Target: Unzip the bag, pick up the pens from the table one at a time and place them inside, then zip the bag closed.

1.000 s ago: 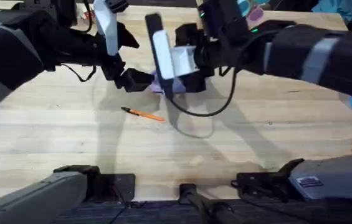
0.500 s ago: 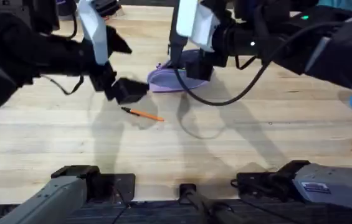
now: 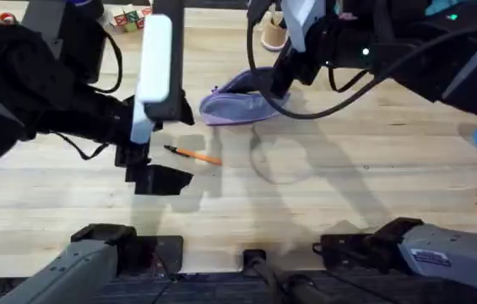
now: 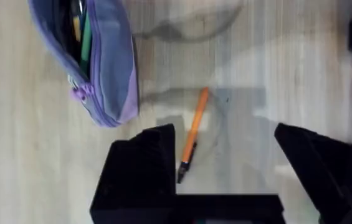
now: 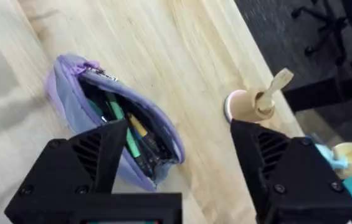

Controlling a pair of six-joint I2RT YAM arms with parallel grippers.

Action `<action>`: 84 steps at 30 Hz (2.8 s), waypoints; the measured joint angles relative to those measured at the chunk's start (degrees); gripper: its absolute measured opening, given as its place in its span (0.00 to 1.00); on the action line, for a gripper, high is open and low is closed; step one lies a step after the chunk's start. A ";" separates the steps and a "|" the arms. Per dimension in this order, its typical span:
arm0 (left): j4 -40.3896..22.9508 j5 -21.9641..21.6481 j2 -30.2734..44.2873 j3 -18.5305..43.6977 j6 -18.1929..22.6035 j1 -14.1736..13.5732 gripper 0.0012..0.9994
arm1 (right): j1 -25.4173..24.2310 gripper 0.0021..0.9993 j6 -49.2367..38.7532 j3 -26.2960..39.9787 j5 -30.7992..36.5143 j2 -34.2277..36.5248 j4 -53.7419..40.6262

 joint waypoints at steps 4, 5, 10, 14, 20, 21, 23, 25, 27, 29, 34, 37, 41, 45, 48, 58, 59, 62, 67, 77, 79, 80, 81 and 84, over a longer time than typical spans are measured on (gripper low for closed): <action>0.24 -0.80 0.00 0.00 4.09 -0.23 0.99 | -0.04 1.00 2.23 0.00 -0.01 -0.28 -0.06; 0.22 -0.84 0.00 0.00 4.72 -0.23 0.99 | -0.04 1.00 2.63 0.00 -0.01 -0.33 -0.06; 0.27 -0.80 0.02 0.00 6.28 -0.23 0.99 | -0.04 1.00 3.52 0.00 -0.01 -0.37 -0.15; 0.95 -0.70 0.57 0.00 6.83 -0.23 0.99 | -0.04 1.00 9.21 0.00 2.33 -1.43 2.93; 1.59 -2.41 4.03 0.00 6.83 -0.28 0.99 | -0.16 1.00 10.36 0.00 4.80 -2.76 4.64; 2.13 -2.63 5.08 0.00 6.81 -0.47 0.99 | -0.27 1.00 10.41 0.00 5.02 -2.89 4.73; 2.93 -3.49 7.43 0.00 6.81 -1.31 0.99 | -0.44 1.00 10.62 0.00 5.24 -2.99 4.95; 3.68 -4.61 10.21 0.00 6.58 -2.91 0.99 | -0.71 1.00 11.03 0.00 5.42 -2.99 5.03; 4.47 -6.09 12.79 0.00 6.17 -4.97 0.99 | -0.87 1.00 11.42 0.00 5.64 -2.99 5.03; 5.66 -8.06 15.17 0.00 5.11 -7.24 0.99 | -0.98 1.00 11.67 0.00 5.72 -2.99 5.03; 10.35 -13.55 20.83 0.00 -0.41 -11.28 1.00 | -1.02 1.00 11.90 0.00 5.89 -2.99 5.03; 12.13 -14.83 23.30 0.00 -2.31 -11.38 1.00 | -1.02 1.00 12.04 0.00 5.89 -2.99 5.03; 14.52 -15.68 25.36 0.00 -3.52 -11.38 0.99 | -1.02 1.00 12.04 0.00 5.89 -2.99 5.03; 15.79 -15.84 27.74 0.04 -3.99 -11.38 1.00 | -1.02 1.00 12.04 0.00 5.89 -2.99 5.05; 15.59 -15.62 29.48 0.91 -4.21 -11.38 1.00 | -1.02 1.00 12.04 0.00 5.89 -2.99 5.05; 14.30 -17.53 31.20 2.89 -5.93 -13.18 0.98 | -1.18 1.00 12.04 0.00 5.89 -2.99 5.05; 14.19 -17.78 31.19 2.91 -5.92 -13.40 0.99 | -1.29 1.00 12.04 0.00 5.89 -2.99 5.05; 15.19 -18.44 31.35 2.97 -6.19 -13.56 0.77 | -2.01 1.00 12.04 0.00 5.89 -2.99 5.05; 16.32 -18.85 31.92 3.31 -6.15 -13.58 0.36 | -3.36 1.00 12.19 0.00 5.91 -2.99 5.10; 15.28 -18.57 32.04 3.39 -6.33 -13.58 0.05 | -4.45 1.00 15.16 0.00 6.09 -2.99 5.39; 15.28 -18.55 32.04 3.39 -6.35 -13.58 0.04 | -4.45 1.00 15.28 0.00 6.09 -2.99 5.45; 15.27 -18.54 32.04 3.39 -6.33 -13.58 0.04 | -4.45 1.00 15.28 0.00 6.09 -2.99 5.45; 15.27 -18.49 32.04 3.39 -6.34 -13.58 0.04 | -4.45 1.00 15.30 0.00 6.09 -2.99 5.45; 15.26 -18.34 32.04 3.40 -6.34 -13.58 0.04 | -4.45 1.00 15.36 0.00 6.09 -3.12 5.50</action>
